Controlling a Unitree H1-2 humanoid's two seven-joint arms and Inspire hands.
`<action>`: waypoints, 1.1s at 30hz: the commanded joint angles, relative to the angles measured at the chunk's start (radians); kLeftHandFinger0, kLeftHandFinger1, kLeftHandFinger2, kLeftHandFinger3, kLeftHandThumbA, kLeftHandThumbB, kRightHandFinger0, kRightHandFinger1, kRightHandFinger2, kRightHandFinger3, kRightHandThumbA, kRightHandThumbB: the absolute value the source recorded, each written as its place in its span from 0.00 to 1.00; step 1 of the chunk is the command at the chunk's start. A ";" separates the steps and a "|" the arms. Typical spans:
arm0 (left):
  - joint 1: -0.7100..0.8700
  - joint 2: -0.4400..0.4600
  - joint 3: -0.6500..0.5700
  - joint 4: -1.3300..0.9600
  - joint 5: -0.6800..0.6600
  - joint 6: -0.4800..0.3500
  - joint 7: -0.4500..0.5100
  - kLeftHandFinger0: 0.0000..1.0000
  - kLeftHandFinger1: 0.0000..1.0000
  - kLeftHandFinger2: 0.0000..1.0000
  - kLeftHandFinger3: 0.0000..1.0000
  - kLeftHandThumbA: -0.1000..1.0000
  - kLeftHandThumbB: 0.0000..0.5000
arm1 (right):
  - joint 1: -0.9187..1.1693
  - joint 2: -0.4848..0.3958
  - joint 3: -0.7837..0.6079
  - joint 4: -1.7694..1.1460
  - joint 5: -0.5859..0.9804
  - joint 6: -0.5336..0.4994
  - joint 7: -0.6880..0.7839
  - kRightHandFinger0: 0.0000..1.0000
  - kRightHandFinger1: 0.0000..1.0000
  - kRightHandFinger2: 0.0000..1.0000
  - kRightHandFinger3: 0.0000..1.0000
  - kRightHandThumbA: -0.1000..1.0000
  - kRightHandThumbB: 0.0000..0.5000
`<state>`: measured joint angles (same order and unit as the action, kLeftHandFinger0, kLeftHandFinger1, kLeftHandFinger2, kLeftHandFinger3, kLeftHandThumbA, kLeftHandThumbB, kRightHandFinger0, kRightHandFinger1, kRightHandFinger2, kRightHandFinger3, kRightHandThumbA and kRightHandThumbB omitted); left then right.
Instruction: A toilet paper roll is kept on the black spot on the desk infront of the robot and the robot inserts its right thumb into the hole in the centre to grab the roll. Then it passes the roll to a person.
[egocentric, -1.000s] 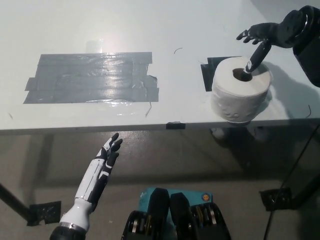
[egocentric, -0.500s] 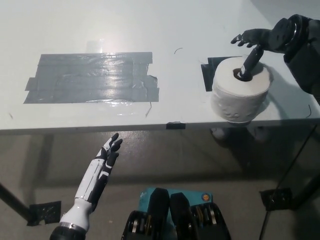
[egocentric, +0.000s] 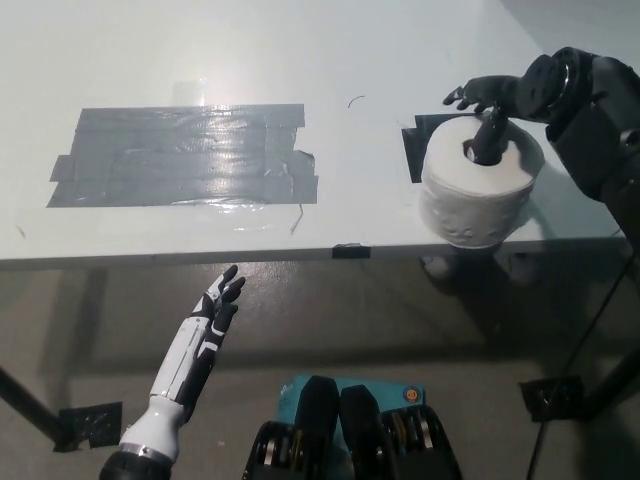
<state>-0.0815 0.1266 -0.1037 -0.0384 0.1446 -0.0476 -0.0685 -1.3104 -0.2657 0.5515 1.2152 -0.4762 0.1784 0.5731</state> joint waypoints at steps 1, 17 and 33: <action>-0.020 0.008 0.002 -0.034 -0.003 0.001 -0.013 1.00 1.00 1.00 1.00 1.00 0.26 | -0.039 -0.001 0.004 0.021 -0.019 -0.009 -0.003 1.00 1.00 1.00 1.00 0.94 0.62; -0.049 0.009 0.003 -0.019 -0.005 -0.003 -0.015 1.00 1.00 1.00 1.00 1.00 0.27 | 0.022 -0.015 0.066 0.108 -0.087 -0.004 -0.120 0.04 0.26 0.46 1.00 0.00 0.41; -0.101 0.006 0.010 0.018 -0.016 -0.023 -0.018 1.00 1.00 1.00 1.00 1.00 0.18 | 0.168 -0.046 -0.732 0.043 0.558 0.026 -0.023 0.09 0.55 0.98 1.00 0.00 0.32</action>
<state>-0.1191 0.1255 -0.1032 -0.0247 0.1397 -0.0467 -0.0797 -1.1967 -0.3200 0.1678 1.2998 -0.3397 0.1655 0.4500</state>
